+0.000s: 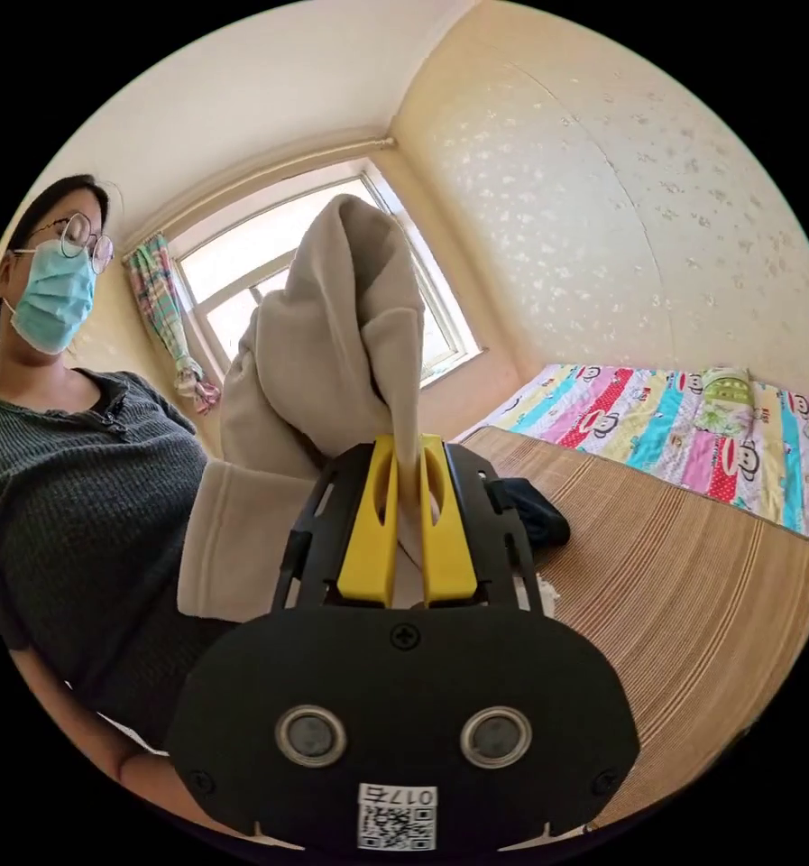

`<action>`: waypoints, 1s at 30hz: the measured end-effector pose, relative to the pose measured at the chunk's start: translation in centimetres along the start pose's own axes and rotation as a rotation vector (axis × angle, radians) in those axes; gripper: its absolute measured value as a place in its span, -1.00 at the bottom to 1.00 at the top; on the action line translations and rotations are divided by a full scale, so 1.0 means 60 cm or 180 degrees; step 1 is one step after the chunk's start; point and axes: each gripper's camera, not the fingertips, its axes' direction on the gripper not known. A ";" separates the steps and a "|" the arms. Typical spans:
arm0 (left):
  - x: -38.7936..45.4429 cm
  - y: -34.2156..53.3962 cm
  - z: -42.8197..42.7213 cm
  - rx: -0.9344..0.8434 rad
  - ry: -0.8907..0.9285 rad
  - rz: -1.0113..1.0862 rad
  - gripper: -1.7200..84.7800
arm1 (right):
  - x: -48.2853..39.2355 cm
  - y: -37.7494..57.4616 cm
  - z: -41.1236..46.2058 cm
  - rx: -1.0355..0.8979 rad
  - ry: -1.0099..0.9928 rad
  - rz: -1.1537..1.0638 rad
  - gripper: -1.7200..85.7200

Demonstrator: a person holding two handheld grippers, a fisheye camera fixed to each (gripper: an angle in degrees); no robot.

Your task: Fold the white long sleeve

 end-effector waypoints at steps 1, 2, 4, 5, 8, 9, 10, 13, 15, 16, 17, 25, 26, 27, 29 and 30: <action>-0.007 0.002 0.001 -0.0067 -0.0202 -0.0087 -0.95 | -0.004 0.006 -0.016 0.0018 0.0361 0.0060 -0.86; -0.021 0.006 0.005 -0.0226 -0.0607 -0.0248 -0.95 | -0.006 0.008 -0.023 0.0030 0.0537 0.0086 -0.86; -0.046 0.015 0.026 -0.0541 -0.1218 -0.0430 -0.95 | -0.024 0.014 -0.046 0.0149 0.1200 0.0094 -0.86; -0.065 0.024 0.050 -0.0801 -0.1635 -0.0508 -0.94 | -0.029 0.014 -0.051 0.0192 0.1349 0.0104 -0.86; -0.128 0.063 0.114 -0.1277 -0.2428 -0.0602 -0.93 | -0.062 0.013 -0.064 0.0493 0.1832 0.0094 -0.86; -0.164 0.082 0.126 -0.1309 -0.2462 -0.0702 -0.92 | -0.081 0.013 -0.062 0.0593 0.1940 0.0006 -0.86; -0.181 0.092 0.128 -0.1284 -0.2441 -0.0743 -0.92 | -0.101 0.014 -0.056 0.0692 0.2048 -0.0068 -0.86; -0.259 0.139 0.119 -0.0913 -0.2125 -0.0891 -0.91 | -0.145 0.018 -0.033 0.0879 0.2273 -0.0197 -0.86; -0.303 0.171 0.107 -0.0568 -0.1924 -0.0882 -0.90 | -0.173 0.023 -0.012 0.0939 0.2424 -0.0330 -0.86; -0.312 0.178 0.105 -0.0508 -0.1886 -0.0867 -0.90 | -0.191 0.026 0.004 0.0961 0.2540 -0.0438 -0.86; -0.330 0.191 0.104 -0.0421 -0.1849 -0.0844 -0.89 | -0.198 0.028 0.013 0.0971 0.2601 -0.0483 -0.86; -0.438 0.268 0.100 -0.0285 -0.2656 -0.1233 -0.76 | -0.216 0.042 0.124 0.0575 0.2696 -0.0647 -0.86; -0.451 0.282 0.101 -0.0311 -0.2896 -0.1331 -0.73 | -0.211 0.043 0.130 0.0525 0.2654 -0.0599 -0.86; -0.459 0.295 0.108 -0.0305 -0.3025 -0.1331 -0.69 | -0.200 0.042 0.146 0.0369 0.2604 -0.0516 -0.86; -0.465 0.309 0.126 -0.0256 -0.3028 -0.1205 -0.68 | -0.183 0.041 0.180 0.0030 0.2604 -0.0447 -0.86; -0.469 0.316 0.143 -0.0232 -0.2983 -0.1090 -0.67 | -0.172 0.043 0.203 -0.0164 0.2621 -0.0371 -0.87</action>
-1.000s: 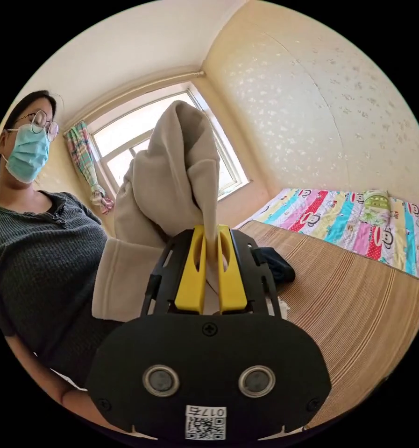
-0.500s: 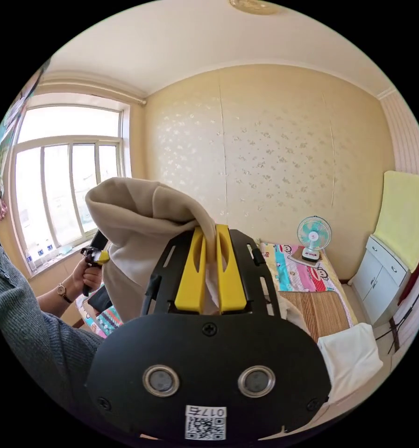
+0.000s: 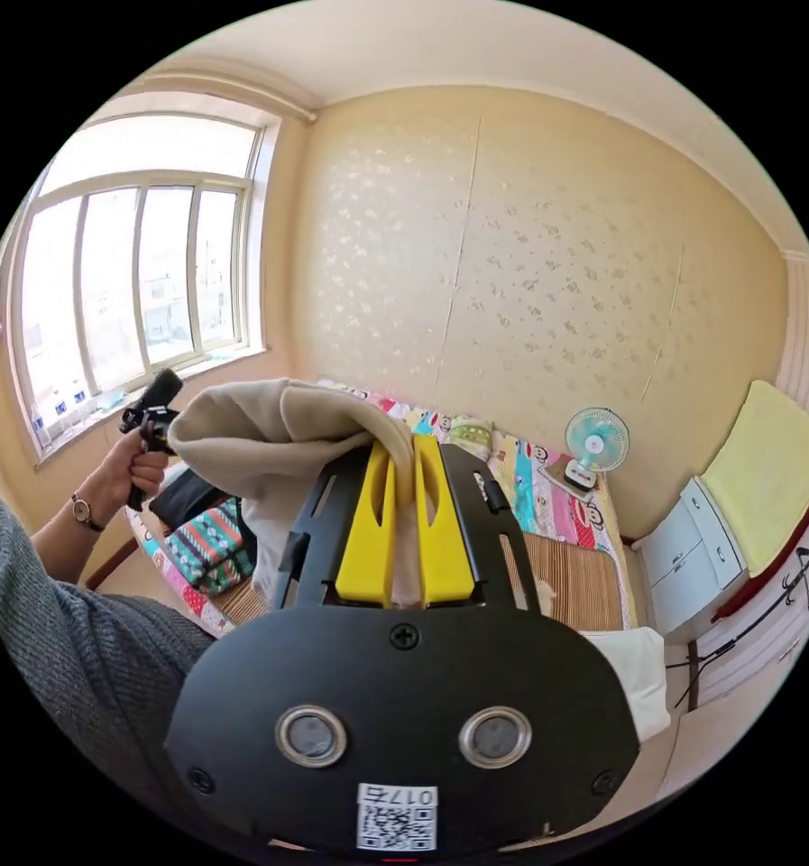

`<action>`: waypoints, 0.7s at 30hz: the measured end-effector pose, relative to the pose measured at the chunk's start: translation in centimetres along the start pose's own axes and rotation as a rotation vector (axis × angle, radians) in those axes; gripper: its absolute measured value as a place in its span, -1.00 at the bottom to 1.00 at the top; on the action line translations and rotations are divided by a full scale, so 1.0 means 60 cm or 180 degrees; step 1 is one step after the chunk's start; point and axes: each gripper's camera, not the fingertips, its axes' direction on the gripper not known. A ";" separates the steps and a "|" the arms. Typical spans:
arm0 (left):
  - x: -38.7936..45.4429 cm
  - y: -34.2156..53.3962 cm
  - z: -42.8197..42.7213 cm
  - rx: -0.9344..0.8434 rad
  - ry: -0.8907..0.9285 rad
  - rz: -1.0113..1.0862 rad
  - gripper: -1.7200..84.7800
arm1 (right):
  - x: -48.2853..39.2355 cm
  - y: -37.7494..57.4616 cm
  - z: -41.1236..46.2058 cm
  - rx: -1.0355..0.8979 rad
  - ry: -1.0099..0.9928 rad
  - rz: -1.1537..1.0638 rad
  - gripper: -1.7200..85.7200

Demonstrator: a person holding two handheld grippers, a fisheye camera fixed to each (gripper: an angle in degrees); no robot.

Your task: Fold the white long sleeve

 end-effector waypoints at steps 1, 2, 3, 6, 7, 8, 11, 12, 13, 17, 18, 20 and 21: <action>0.006 0.003 0.009 0.0015 0.0022 0.0047 -0.67 | -0.010 0.003 0.022 -0.0161 -0.0030 0.0005 -0.87; 0.019 0.006 0.033 0.0000 0.0058 0.0129 -0.67 | -0.015 0.006 0.032 -0.0214 -0.0059 0.0004 -0.87; 0.032 0.008 0.065 -0.0074 0.0072 0.0205 -0.67 | -0.026 0.010 0.047 -0.0287 -0.0118 -0.0009 -0.86; 0.061 0.014 0.179 -0.0477 -0.0022 0.0329 -0.64 | -0.062 0.015 0.073 -0.0402 -0.0121 -0.0102 -0.86; 0.065 0.016 0.200 -0.0532 -0.0085 0.0338 -0.63 | -0.076 0.014 0.079 -0.0426 -0.0106 -0.0155 -0.86; 0.071 0.023 0.242 -0.0606 -0.0287 0.0354 -0.59 | -0.082 0.014 0.081 -0.0432 -0.0103 -0.0178 -0.86; 0.077 0.042 0.330 -0.0749 -0.0981 0.0427 -0.56 | -0.101 0.013 0.085 -0.0442 -0.0134 -0.0220 -0.86; 0.074 0.049 0.356 -0.0788 -0.1157 0.0428 -0.64 | -0.106 0.013 0.086 -0.0456 -0.0161 -0.0238 -0.86; 0.072 0.052 0.367 -0.0794 -0.1219 0.0440 -0.71 | -0.113 0.015 0.086 -0.0466 -0.0189 -0.0298 -0.86; 0.085 0.070 0.368 -0.0492 -0.1049 0.0767 -0.87 | -0.118 0.030 0.075 -0.0391 -0.0212 -0.0395 -0.85; 0.098 0.071 0.352 -0.0347 -0.0849 0.0935 -0.88 | -0.109 0.038 0.065 -0.0306 -0.0372 -0.0371 -0.84; 0.113 0.063 0.328 -0.0157 -0.0392 0.1133 -0.89 | -0.087 0.053 0.052 -0.0162 -0.0893 -0.0344 -0.82; 0.121 0.052 0.319 -0.0107 -0.0169 0.1189 -0.90 | -0.067 0.066 0.044 -0.0030 -0.1372 -0.0271 -0.81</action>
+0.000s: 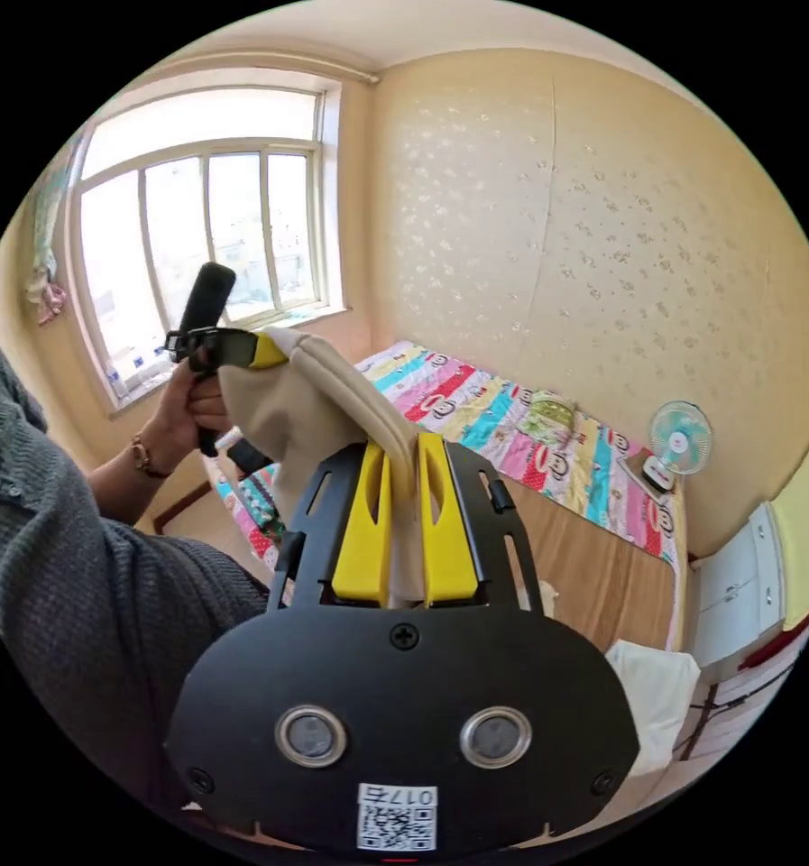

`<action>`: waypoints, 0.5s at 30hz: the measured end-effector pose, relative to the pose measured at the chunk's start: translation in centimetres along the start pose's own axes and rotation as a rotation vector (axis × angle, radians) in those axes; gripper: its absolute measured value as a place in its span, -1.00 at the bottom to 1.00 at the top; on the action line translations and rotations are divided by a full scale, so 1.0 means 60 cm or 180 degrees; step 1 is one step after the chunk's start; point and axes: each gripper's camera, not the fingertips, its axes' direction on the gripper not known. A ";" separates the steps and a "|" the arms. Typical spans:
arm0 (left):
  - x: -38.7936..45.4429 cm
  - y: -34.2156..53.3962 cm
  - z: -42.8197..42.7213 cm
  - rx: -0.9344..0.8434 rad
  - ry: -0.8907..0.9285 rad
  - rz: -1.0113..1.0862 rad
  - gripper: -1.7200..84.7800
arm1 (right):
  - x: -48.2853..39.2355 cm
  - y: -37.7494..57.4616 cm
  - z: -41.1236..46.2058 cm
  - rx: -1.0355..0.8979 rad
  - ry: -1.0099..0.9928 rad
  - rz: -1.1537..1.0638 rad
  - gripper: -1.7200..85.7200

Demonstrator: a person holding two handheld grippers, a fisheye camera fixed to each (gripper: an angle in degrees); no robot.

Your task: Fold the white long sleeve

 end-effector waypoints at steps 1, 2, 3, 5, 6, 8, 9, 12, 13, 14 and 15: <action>0.002 -0.007 -0.004 0.0045 0.0029 0.0009 -0.90 | 0.014 0.018 -0.012 0.0183 -0.0425 0.0026 -0.80; 0.009 -0.020 -0.013 0.0148 0.0018 0.0044 -0.90 | 0.019 0.029 -0.018 0.0270 -0.0607 0.0018 -0.80; 0.019 -0.033 -0.020 0.0202 -0.0015 0.0115 -0.91 | 0.027 0.051 -0.024 0.0387 -0.0846 0.0024 -0.79; 0.037 -0.055 -0.030 0.0255 0.0041 0.0229 -0.91 | 0.035 0.082 -0.024 0.0413 -0.0973 0.0112 -0.76; 0.050 -0.069 -0.038 0.0323 0.0094 0.0282 -0.91 | 0.036 0.100 -0.019 0.0337 -0.0957 0.0170 -0.72; 0.070 -0.086 -0.054 0.0463 0.0135 0.0311 -0.90 | 0.028 0.129 -0.008 0.0205 -0.0777 0.0241 -0.68; 0.082 -0.098 -0.066 0.0570 0.0164 0.0294 -0.90 | 0.016 0.147 -0.001 0.0147 -0.0678 0.0206 -0.66; 0.120 -0.128 -0.089 0.0701 0.0131 0.0371 -0.89 | -0.016 0.183 0.008 0.0430 -0.0900 0.0187 -0.61; 0.129 -0.133 -0.093 0.0731 0.0089 0.0389 -0.89 | -0.028 0.189 0.017 0.0515 -0.1056 0.0170 -0.61; 0.146 -0.141 -0.104 0.0818 -0.0036 0.0392 -0.89 | -0.035 0.190 0.023 0.0520 -0.1106 0.0148 -0.60; 0.159 -0.148 -0.116 0.0920 -0.0148 0.0373 -0.89 | -0.051 0.187 0.039 0.0470 -0.1149 0.0082 -0.60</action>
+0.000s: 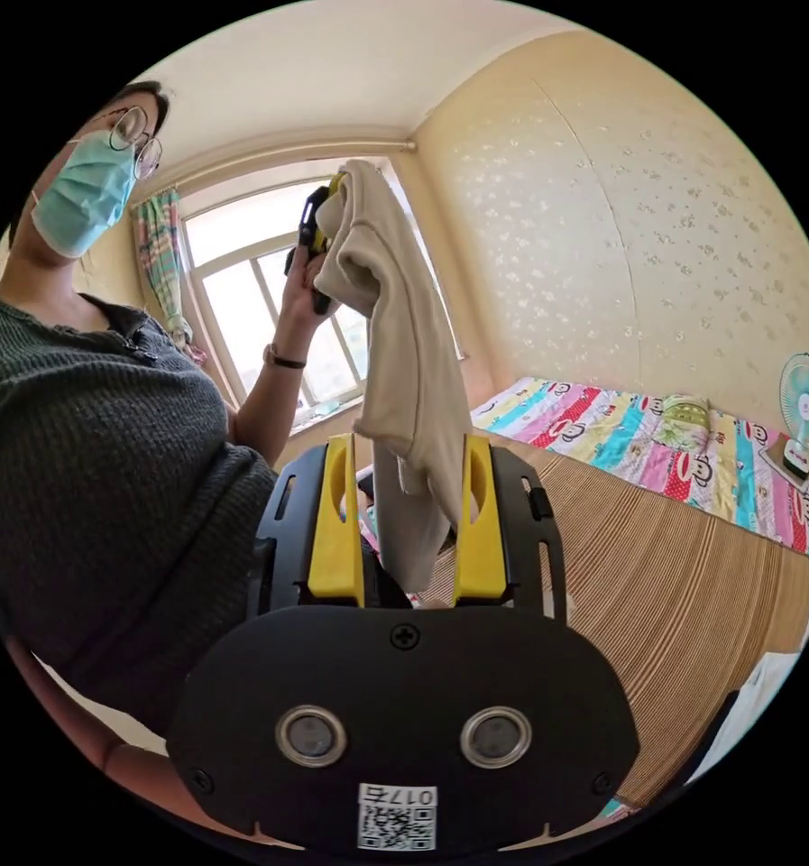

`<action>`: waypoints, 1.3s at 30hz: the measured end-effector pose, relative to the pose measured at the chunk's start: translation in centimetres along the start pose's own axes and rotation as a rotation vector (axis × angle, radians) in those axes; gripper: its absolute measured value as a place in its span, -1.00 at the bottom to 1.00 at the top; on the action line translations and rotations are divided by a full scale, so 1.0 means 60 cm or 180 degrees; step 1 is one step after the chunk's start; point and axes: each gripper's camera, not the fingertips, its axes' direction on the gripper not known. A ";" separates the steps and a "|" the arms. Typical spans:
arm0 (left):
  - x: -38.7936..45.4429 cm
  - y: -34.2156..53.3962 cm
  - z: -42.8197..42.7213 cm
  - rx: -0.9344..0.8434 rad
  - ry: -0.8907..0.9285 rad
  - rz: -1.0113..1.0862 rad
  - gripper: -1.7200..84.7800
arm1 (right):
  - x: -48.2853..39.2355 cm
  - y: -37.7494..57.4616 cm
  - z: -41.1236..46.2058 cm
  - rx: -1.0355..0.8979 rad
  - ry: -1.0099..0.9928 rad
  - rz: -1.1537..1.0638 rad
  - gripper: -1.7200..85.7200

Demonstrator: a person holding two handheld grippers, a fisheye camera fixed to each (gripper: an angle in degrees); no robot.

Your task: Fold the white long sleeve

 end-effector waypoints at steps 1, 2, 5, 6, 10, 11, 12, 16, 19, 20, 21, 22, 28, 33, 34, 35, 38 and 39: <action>0.005 -0.006 -0.005 0.0042 -0.0040 0.0004 -0.90 | -0.010 -0.002 0.025 -0.0117 0.0021 -0.0077 -0.60; 0.012 -0.018 -0.016 0.0117 -0.0070 0.0015 -0.90 | -0.015 -0.004 0.039 -0.0191 0.0081 -0.0108 -0.61; 0.022 -0.050 -0.041 0.0222 0.0096 0.0057 -0.89 | -0.020 -0.023 0.113 -0.0700 0.0732 -0.0021 -0.65; 0.026 -0.061 -0.053 0.0254 0.0149 0.0076 -0.89 | -0.013 -0.032 0.138 -0.0883 0.1098 0.0110 -0.70; 0.036 -0.096 -0.102 0.0266 0.0052 0.0112 -0.89 | 0.004 -0.068 0.144 -0.0911 0.1749 0.0253 -0.85; 0.038 -0.105 -0.125 0.0283 0.0004 0.0138 -0.88 | 0.005 -0.076 0.134 -0.0842 0.1784 0.0256 -0.85; 0.038 -0.113 -0.154 0.0311 -0.0029 0.0165 -0.88 | 0.007 -0.091 0.111 -0.0701 0.1940 0.0289 -0.86; 0.002 -0.140 -0.238 0.0071 0.0042 0.0055 -0.87 | 0.000 -0.155 -0.001 0.0024 0.2828 0.0579 -0.87; -0.057 -0.136 -0.296 -0.0288 -0.0222 -0.0330 -0.88 | -0.032 -0.203 -0.088 0.0716 0.3196 0.0737 -0.86; -0.080 -0.124 -0.314 -0.0401 -0.0465 -0.0484 -0.91 | -0.041 -0.212 -0.101 0.0833 0.3243 0.0738 -0.86; -0.103 -0.108 -0.326 -0.0517 -0.0649 -0.0597 -0.93 | -0.057 -0.231 -0.122 0.0999 0.3310 0.0743 -0.86; -0.115 -0.100 -0.330 -0.0589 -0.0692 -0.0653 -0.94 | -0.072 -0.249 -0.132 0.1094 0.3328 0.0711 -0.86; -0.208 -0.032 -0.343 -0.0914 -0.0748 -0.1048 -0.97 | -0.174 -0.308 -0.148 0.1582 0.3852 0.0109 -0.86; -0.181 -0.043 -0.407 0.0058 -0.0159 -0.0732 -0.98 | -0.204 -0.320 -0.227 0.1949 0.4081 0.0115 -0.86; -0.174 -0.053 -0.413 0.0116 -0.0059 -0.0640 -0.98 | -0.200 -0.322 -0.262 0.1978 0.3916 0.0229 -0.86; -0.156 -0.080 -0.421 0.0151 0.0139 -0.0439 -0.98 | -0.196 -0.324 -0.282 0.1982 0.3801 0.0291 -0.87; -0.105 -0.176 -0.432 0.0001 0.0334 0.0052 -0.98 | -0.177 -0.341 -0.363 0.1973 0.3309 0.0500 -0.87; -0.088 -0.220 -0.436 -0.0089 0.0267 0.0191 -0.98 | -0.169 -0.354 -0.387 0.1962 0.3206 0.0522 -0.87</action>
